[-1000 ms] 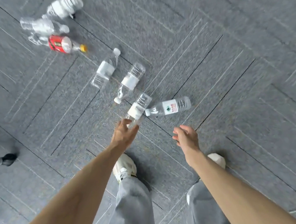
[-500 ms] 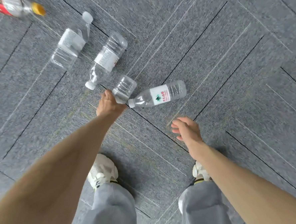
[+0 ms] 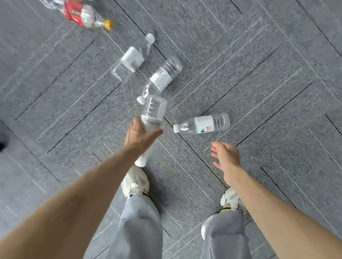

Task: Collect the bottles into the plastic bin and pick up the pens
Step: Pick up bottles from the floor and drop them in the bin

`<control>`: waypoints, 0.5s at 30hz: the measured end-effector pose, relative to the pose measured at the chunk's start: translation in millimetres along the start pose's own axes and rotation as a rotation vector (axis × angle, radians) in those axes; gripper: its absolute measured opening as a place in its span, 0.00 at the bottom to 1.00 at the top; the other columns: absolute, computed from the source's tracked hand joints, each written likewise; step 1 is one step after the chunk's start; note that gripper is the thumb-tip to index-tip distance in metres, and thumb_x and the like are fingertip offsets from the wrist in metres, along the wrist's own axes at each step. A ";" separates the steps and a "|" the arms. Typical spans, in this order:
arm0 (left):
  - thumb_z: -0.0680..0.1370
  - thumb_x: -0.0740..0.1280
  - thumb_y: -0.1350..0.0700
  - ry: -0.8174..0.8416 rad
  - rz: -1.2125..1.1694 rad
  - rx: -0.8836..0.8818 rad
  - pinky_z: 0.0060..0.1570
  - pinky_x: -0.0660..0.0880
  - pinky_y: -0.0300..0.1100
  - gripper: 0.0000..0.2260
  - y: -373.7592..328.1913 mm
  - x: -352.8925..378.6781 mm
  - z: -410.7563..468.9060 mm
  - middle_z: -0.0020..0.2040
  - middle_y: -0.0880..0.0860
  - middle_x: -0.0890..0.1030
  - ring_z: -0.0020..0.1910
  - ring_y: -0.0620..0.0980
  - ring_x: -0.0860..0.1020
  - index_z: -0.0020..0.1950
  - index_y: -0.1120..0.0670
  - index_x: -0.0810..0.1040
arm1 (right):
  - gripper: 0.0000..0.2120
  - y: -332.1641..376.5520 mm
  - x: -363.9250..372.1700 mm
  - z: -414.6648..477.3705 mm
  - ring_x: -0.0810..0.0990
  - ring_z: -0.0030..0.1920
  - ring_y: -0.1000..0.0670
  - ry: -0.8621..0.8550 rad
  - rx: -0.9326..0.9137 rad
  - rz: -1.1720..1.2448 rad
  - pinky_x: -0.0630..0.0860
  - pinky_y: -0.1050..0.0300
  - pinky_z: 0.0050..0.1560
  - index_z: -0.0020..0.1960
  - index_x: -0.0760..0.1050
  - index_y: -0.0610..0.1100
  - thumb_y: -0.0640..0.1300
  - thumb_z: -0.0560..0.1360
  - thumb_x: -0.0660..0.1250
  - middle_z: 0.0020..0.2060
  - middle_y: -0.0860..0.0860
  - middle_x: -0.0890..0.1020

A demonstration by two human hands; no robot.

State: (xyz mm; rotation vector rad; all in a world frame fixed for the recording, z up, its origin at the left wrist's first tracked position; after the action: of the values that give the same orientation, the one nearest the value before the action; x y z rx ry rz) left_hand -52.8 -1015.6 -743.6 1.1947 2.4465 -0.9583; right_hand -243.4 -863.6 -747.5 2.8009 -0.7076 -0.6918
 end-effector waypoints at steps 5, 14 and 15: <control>0.73 0.72 0.59 0.124 -0.300 -0.087 0.35 0.73 0.34 0.21 13.1 -3.4 -42.8 0.51 0.52 0.77 0.43 0.45 0.79 0.59 0.52 0.65 | 0.24 28.9 34.6 9.8 0.75 0.59 0.43 -0.039 0.165 0.127 0.79 0.44 0.59 0.66 0.67 0.41 0.55 0.78 0.66 0.58 0.42 0.72; 0.73 0.72 0.57 0.122 -0.253 -0.159 0.34 0.76 0.35 0.21 56.8 -3.4 -2.7 0.53 0.54 0.78 0.45 0.48 0.81 0.61 0.53 0.65 | 0.70 14.9 98.1 125.6 0.55 0.77 0.34 -0.189 0.341 0.382 0.60 0.29 0.71 0.79 0.42 0.44 0.73 0.48 0.69 0.78 0.40 0.52; 0.73 0.72 0.57 0.124 -0.258 -0.163 0.33 0.75 0.34 0.22 58.5 -4.4 3.3 0.53 0.54 0.78 0.44 0.48 0.81 0.61 0.53 0.65 | 0.73 9.2 107.0 145.6 0.57 0.76 0.34 -0.210 0.354 0.416 0.61 0.30 0.70 0.78 0.43 0.45 0.73 0.42 0.67 0.77 0.41 0.54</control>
State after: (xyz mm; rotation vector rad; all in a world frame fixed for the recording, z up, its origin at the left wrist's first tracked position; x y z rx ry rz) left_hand -4.9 -994.4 -770.2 0.9269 2.7665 -0.7476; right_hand -233.1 -930.9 -915.1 2.7491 -1.5320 -0.8507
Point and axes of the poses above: each hand's wrist, its own z-axis towards the middle knuckle, its own x-axis out of the palm, y = z × x, the point moved 1 cm from there along z, towards the middle knuckle
